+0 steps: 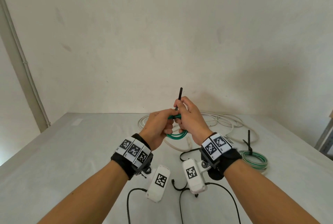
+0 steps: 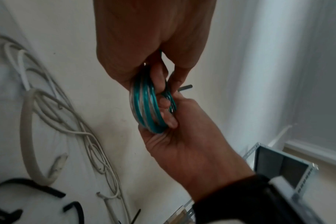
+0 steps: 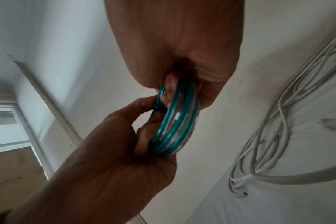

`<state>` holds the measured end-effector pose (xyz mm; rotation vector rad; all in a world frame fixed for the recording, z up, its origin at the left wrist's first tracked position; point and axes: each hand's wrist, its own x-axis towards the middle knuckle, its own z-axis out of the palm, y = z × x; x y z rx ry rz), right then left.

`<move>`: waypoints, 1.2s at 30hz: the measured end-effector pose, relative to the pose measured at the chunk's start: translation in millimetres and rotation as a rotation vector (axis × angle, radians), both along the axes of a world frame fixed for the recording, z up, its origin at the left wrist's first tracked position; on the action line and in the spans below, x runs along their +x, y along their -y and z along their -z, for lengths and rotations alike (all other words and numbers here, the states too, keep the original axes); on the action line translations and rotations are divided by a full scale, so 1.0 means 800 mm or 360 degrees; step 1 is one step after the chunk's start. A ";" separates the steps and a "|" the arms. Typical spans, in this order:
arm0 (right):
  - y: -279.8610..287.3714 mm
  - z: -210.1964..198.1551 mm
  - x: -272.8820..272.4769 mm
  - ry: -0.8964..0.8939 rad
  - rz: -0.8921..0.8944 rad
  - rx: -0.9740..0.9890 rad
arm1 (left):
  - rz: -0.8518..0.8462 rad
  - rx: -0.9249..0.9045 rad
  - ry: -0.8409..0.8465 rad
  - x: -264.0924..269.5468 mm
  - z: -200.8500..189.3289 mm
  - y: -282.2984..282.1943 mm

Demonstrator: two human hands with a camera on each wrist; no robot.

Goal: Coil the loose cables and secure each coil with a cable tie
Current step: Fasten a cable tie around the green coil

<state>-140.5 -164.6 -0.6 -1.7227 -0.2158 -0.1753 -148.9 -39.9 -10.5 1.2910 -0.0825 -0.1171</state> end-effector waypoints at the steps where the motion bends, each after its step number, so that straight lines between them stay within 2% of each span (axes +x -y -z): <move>1: -0.001 -0.001 0.000 0.0026 0.0018 -0.0007 | -0.0031 0.0061 0.0027 0.002 -0.001 0.001; 7: 0.017 0.000 0.014 0.0178 0.0119 -0.0216 | -0.0089 0.0231 0.0130 0.008 0.005 -0.006; 13: 0.010 -0.006 0.018 0.0444 0.0306 -0.0179 | 0.0064 0.0030 0.0072 -0.001 0.003 0.006; 19: 0.023 -0.001 0.008 0.0676 0.0151 -0.0334 | 0.0130 -0.0113 0.0031 0.009 0.013 0.003; 27: 0.034 0.020 0.009 0.0924 0.0160 -0.0538 | 0.0134 -0.0173 -0.0011 0.031 0.015 0.003; 30: 0.038 0.021 0.012 0.0847 0.0152 -0.0528 | 0.0151 -0.0173 -0.0066 0.037 0.009 0.006; 33: 0.041 0.015 0.014 0.0640 0.0074 -0.0458 | 0.0312 -0.0149 -0.0130 0.039 0.003 0.001; 36: 0.052 0.025 0.018 0.0486 0.0046 -0.0582 | 0.0343 -0.0294 -0.0203 0.044 0.005 -0.007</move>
